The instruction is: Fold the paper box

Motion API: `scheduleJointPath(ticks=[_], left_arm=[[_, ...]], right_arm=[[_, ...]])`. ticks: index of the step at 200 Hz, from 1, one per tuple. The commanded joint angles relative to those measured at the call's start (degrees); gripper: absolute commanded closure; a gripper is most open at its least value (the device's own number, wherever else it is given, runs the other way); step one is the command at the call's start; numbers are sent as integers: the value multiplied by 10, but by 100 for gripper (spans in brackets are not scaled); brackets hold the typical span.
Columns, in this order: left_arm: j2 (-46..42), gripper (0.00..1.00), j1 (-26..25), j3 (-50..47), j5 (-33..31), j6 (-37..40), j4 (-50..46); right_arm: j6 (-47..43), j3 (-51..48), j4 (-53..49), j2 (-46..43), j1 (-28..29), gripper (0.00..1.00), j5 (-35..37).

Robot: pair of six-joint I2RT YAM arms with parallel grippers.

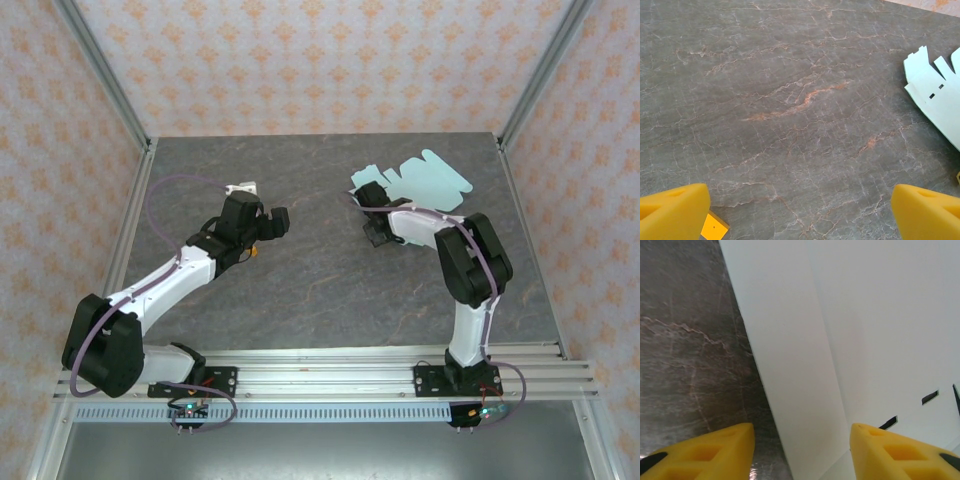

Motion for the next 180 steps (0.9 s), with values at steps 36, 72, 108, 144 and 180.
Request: scheduleJointPath(ticks=[36,72,108,144,180], left_arm=[[-5,6,-1,10,-18,7,-16],[-6,6,0,0,-16,0,-5],[-22,7,-1,-25,20,-42,26],[-26,11,-6,-33,90,-136,78],[-2,13,-48,0,85,-77,70]], right_arm=[[-24,22,-6,22,-1,64,65],[-26,26,0,19,-1,85,66],[11,-1,15,-58,-1,99,2],[116,-37,39,-151,-1,100,-144],[256,-59,84,-205,-1,100,-240]])
